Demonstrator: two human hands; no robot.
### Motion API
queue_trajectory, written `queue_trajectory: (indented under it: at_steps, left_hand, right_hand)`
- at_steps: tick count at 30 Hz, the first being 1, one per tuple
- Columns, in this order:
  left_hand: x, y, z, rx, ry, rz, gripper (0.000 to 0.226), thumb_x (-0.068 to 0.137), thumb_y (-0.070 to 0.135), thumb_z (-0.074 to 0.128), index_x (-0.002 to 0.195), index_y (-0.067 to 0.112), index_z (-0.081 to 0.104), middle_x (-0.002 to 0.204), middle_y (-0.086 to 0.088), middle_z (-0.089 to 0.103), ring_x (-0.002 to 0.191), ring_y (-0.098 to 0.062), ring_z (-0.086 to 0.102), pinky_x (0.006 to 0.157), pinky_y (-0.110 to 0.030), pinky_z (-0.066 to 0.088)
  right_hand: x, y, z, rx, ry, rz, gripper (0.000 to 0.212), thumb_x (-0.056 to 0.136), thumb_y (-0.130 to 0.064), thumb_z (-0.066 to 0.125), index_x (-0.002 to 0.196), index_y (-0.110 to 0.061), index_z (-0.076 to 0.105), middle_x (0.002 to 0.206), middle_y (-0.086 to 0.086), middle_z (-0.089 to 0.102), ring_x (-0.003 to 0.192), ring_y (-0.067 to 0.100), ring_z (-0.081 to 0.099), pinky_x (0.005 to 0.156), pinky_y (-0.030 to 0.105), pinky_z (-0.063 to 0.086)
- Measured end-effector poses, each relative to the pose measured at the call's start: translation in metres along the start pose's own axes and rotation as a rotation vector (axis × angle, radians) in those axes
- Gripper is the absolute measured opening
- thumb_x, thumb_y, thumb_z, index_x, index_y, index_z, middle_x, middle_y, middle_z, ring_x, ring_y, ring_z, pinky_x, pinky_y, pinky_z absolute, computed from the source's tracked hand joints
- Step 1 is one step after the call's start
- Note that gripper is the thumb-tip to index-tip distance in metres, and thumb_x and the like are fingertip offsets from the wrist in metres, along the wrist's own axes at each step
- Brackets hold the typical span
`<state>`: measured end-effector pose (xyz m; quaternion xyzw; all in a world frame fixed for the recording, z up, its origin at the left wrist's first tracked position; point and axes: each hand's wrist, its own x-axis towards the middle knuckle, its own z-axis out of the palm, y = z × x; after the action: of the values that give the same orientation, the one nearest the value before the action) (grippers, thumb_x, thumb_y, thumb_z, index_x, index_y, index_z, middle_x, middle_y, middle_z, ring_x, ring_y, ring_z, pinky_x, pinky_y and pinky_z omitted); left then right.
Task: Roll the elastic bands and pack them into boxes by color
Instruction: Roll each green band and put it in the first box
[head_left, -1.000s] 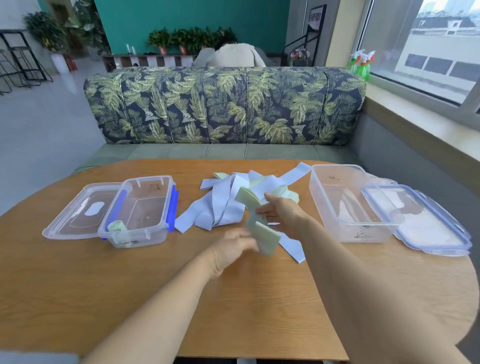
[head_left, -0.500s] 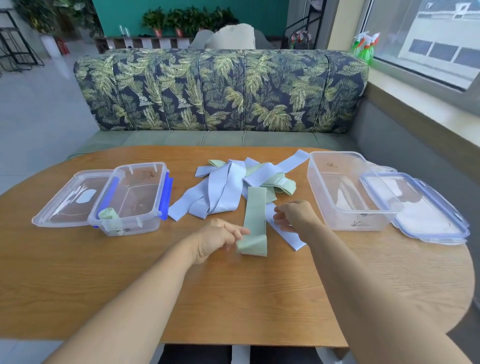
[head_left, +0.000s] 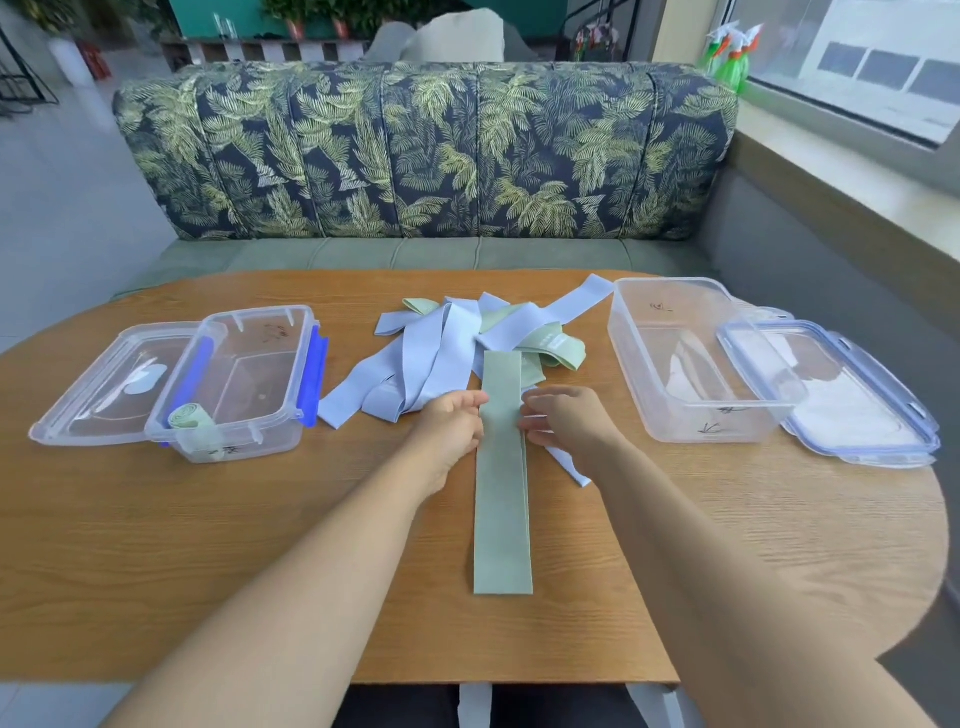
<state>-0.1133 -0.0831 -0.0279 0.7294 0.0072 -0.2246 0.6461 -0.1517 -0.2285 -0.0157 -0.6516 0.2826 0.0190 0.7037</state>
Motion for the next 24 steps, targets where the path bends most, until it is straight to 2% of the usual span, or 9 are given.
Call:
queue_trajectory:
  at_steps: [2, 5, 8, 10, 12, 15, 18, 21, 24]
  left_hand:
    - [0.002, -0.002, -0.002, 0.009, 0.000, 0.027, 0.041, 0.090, -0.011, 0.041, 0.122, 0.010, 0.059, 0.101, -0.001, 0.059, 0.099, -0.013, 0.055, 0.088, -0.024, 0.047]
    - [0.002, -0.009, -0.007, 0.101, -0.006, 0.073, 0.042, 0.087, -0.012, 0.046, 0.112, 0.017, 0.064, 0.117, 0.000, 0.061, 0.117, -0.009, 0.053, 0.105, -0.029, 0.044]
    - [-0.005, -0.014, -0.011, 0.072, 0.029, 0.099, 0.037, 0.087, -0.010, 0.050, 0.103, 0.019, 0.066, 0.105, 0.007, 0.065, 0.111, -0.007, 0.055, 0.100, -0.026, 0.045]
    - [-0.012, -0.019, -0.010, 0.032, 0.058, 0.103, 0.030, 0.088, -0.007, 0.054, 0.103, 0.016, 0.066, 0.099, 0.007, 0.066, 0.103, -0.008, 0.058, 0.094, -0.023, 0.047]
    - [-0.018, -0.025, -0.009, 0.023, 0.067, 0.104, 0.026, 0.088, -0.003, 0.058, 0.106, 0.014, 0.066, 0.102, 0.002, 0.068, 0.103, -0.012, 0.062, 0.094, -0.025, 0.048]
    - [-0.026, -0.032, -0.007, 0.040, 0.074, 0.110, 0.026, 0.089, 0.000, 0.057, 0.103, 0.019, 0.067, 0.104, 0.000, 0.069, 0.103, -0.013, 0.063, 0.100, -0.031, 0.049]
    - [-0.038, -0.032, -0.009, 0.069, 0.063, 0.113, 0.026, 0.087, 0.001, 0.060, 0.099, 0.023, 0.067, 0.099, 0.003, 0.068, 0.102, -0.011, 0.061, 0.095, -0.026, 0.049]
    - [-0.058, -0.034, -0.016, 0.263, 0.039, 0.150, 0.026, 0.083, 0.011, 0.070, 0.105, 0.024, 0.066, 0.107, 0.004, 0.065, 0.107, -0.008, 0.058, 0.090, -0.023, 0.047]
    - [-0.079, -0.048, -0.022, 0.529, -0.076, 0.194, 0.046, 0.073, 0.025, 0.081, 0.114, 0.030, 0.060, 0.120, 0.011, 0.048, 0.112, -0.005, 0.048, 0.095, -0.023, 0.041]
  right_hand:
    - [-0.001, 0.002, 0.001, 0.026, 0.012, -0.016, 0.017, 0.097, 0.001, 0.051, 0.109, 0.000, 0.062, 0.088, 0.012, 0.063, 0.075, 0.020, 0.062, 0.063, 0.021, 0.053]
    - [-0.001, 0.005, -0.003, -0.026, 0.061, -0.054, 0.016, 0.096, -0.001, 0.051, 0.106, -0.002, 0.064, 0.084, 0.011, 0.063, 0.070, 0.018, 0.060, 0.059, 0.019, 0.052]
    - [-0.006, 0.008, -0.005, -0.168, 0.110, -0.135, 0.015, 0.093, -0.005, 0.055, 0.097, -0.005, 0.069, 0.086, 0.015, 0.067, 0.070, 0.020, 0.060, 0.063, 0.025, 0.052]
    - [-0.014, 0.009, -0.004, -0.216, 0.085, -0.177, 0.014, 0.091, -0.005, 0.056, 0.089, -0.006, 0.070, 0.085, 0.018, 0.069, 0.066, 0.019, 0.058, 0.061, 0.026, 0.050]
    - [-0.025, 0.009, -0.004, -0.233, -0.030, -0.156, 0.014, 0.092, -0.005, 0.057, 0.094, -0.002, 0.070, 0.081, 0.015, 0.070, 0.059, 0.016, 0.057, 0.053, 0.019, 0.049]
    - [-0.040, 0.013, -0.005, -0.369, -0.227, -0.087, 0.014, 0.091, -0.007, 0.062, 0.100, -0.001, 0.071, 0.075, 0.009, 0.070, 0.058, 0.013, 0.060, 0.052, 0.017, 0.050]
    - [-0.048, 0.023, -0.006, -0.362, -0.146, -0.098, 0.019, 0.088, -0.002, 0.063, 0.106, -0.001, 0.069, 0.078, 0.013, 0.065, 0.065, 0.017, 0.057, 0.051, 0.015, 0.048]
    - [-0.055, 0.031, -0.010, -0.340, -0.102, -0.151, 0.016, 0.091, -0.003, 0.060, 0.103, -0.005, 0.069, 0.080, 0.013, 0.064, 0.062, 0.015, 0.055, 0.051, 0.016, 0.048]
    - [-0.062, 0.037, -0.014, -0.270, -0.096, -0.191, 0.013, 0.090, 0.001, 0.057, 0.089, -0.005, 0.069, 0.084, 0.020, 0.066, 0.058, 0.014, 0.055, 0.051, 0.020, 0.045]
